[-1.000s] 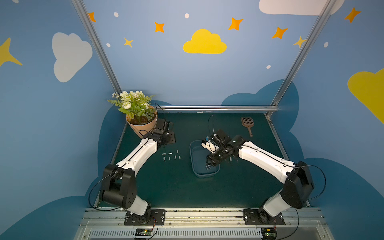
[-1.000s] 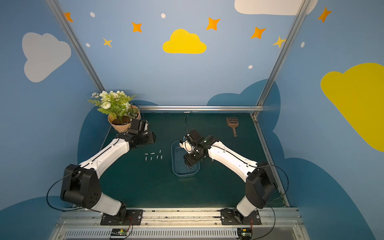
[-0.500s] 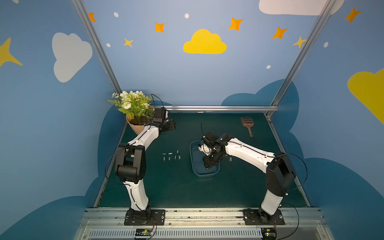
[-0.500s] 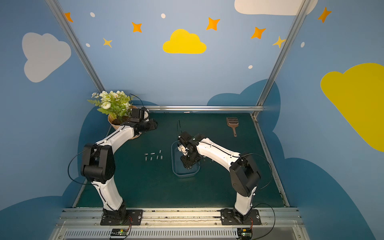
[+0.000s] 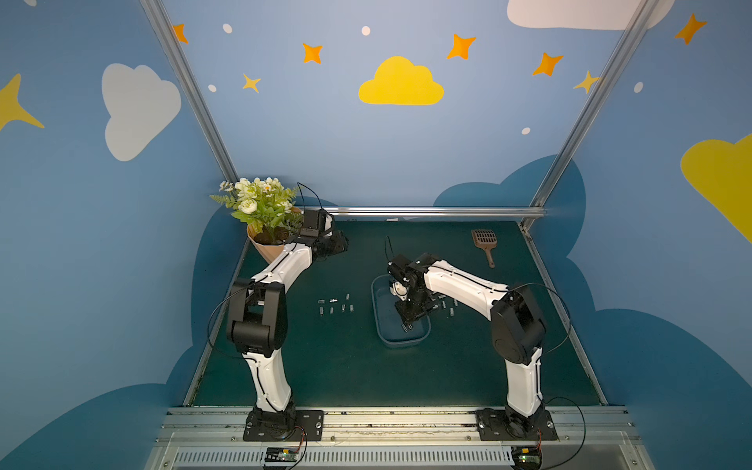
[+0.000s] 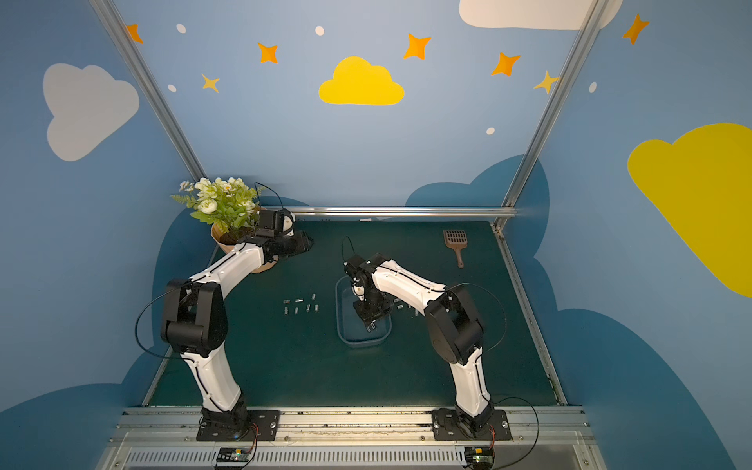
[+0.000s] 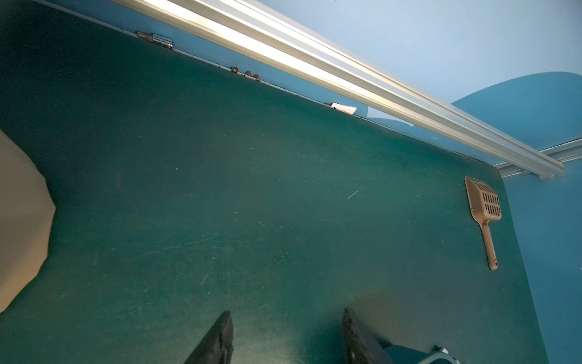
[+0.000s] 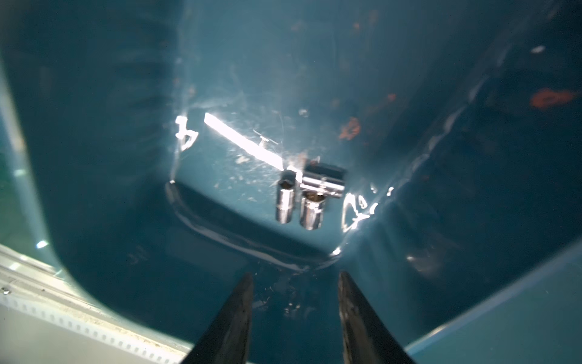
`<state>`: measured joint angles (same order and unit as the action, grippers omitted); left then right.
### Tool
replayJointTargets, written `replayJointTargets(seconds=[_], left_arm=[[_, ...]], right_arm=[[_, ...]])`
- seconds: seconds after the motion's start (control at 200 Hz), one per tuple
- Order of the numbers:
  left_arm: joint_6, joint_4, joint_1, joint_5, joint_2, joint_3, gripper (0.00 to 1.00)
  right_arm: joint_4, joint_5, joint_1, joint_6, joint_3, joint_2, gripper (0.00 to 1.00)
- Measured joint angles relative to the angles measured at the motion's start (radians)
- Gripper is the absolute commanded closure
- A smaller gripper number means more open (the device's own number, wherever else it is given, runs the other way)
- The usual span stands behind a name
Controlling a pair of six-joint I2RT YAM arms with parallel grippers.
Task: Take out the socket from the storage box
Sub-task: Pick up the socket head from the storage box.
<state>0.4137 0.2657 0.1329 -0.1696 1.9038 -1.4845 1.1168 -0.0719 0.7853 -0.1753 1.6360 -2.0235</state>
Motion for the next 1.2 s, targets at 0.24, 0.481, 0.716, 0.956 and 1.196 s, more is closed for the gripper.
replayJointTargets(seconds=[0.24, 0.481, 0.716, 0.956, 1.196], left_arm=[[0.021, 0.008, 0.000, -0.018, 0.000, 0.000, 0.44], [0.033, 0.010, 0.000, -0.026, 0.000, 0.000, 0.44], [0.039, 0.010, 0.000, -0.040, 0.000, 0.000, 0.44], [0.032, 0.015, 0.000, -0.043, 0.005, -0.009, 0.44], [0.027, 0.018, 0.000, -0.067, 0.032, -0.030, 0.44]], right_arm=[[0.009, -0.011, -0.025, 0.022, 0.050, -0.069, 0.58], [0.012, -0.026, -0.031, 0.043, 0.074, -0.122, 0.58], [0.010, -0.026, -0.031, 0.050, 0.075, -0.144, 0.58], [0.013, -0.027, -0.036, 0.053, 0.083, -0.182, 0.59], [0.014, -0.026, -0.036, 0.051, 0.104, -0.194, 0.63]])
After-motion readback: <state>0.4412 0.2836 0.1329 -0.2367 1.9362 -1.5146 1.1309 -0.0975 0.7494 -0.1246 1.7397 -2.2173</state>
